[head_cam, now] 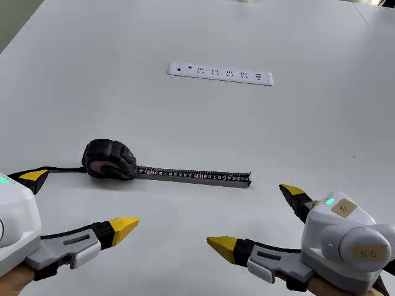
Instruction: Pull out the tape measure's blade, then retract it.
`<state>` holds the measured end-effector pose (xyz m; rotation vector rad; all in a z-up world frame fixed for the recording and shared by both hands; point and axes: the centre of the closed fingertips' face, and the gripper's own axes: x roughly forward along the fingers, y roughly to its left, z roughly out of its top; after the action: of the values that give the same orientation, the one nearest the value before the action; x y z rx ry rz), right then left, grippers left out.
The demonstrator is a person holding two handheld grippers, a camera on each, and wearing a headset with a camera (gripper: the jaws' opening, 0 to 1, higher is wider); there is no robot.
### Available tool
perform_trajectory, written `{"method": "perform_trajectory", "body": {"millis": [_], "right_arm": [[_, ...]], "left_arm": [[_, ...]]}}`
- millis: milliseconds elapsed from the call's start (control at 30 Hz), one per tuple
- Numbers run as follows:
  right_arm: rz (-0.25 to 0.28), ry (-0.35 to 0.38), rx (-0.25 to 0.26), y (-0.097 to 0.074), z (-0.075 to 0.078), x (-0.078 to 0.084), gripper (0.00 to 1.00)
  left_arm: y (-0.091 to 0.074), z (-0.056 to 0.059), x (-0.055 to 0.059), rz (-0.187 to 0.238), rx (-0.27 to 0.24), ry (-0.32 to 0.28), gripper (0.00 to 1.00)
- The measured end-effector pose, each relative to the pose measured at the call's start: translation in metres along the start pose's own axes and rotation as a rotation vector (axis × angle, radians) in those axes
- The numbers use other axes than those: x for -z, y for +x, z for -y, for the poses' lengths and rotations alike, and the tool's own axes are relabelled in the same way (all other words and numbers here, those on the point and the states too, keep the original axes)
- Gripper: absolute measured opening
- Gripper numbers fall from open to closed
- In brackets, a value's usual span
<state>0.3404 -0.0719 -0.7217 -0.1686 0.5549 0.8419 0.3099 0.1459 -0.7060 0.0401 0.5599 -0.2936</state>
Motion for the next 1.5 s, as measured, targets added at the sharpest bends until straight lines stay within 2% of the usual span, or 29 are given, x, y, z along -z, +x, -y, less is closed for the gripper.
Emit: {"method": "perform_trajectory", "body": {"millis": [167, 233, 433, 900, 1200, 1500], "right_arm": [[0.007, 0.001, -0.003, 0.001, 0.002, -0.001, 0.99], [0.002, -0.004, -0.008, 0.003, 0.002, 0.0, 0.99], [-0.009, -0.019, -0.024, 0.007, 0.004, 0.001, 0.99], [-0.062, -0.07, -0.069, 0.026, 0.02, 0.003, 0.96], [-0.101, -0.095, -0.097, 0.031, 0.034, 0.008, 0.89], [-0.133, -0.146, -0.135, 0.037, 0.047, 0.01, 0.77]], "left_arm": [[0.002, -0.001, 0.0, 0.0, -0.008, -0.013, 0.99], [0.004, -0.001, 0.002, -0.003, -0.004, -0.035, 0.99], [0.008, -0.004, 0.005, -0.016, -0.022, -0.031, 0.98], [0.027, -0.009, 0.007, -0.038, -0.042, -0.038, 0.97], [0.039, -0.016, 0.007, -0.046, -0.062, -0.055, 0.96], [0.052, -0.021, 0.004, -0.053, -0.08, -0.078, 0.86]]}}
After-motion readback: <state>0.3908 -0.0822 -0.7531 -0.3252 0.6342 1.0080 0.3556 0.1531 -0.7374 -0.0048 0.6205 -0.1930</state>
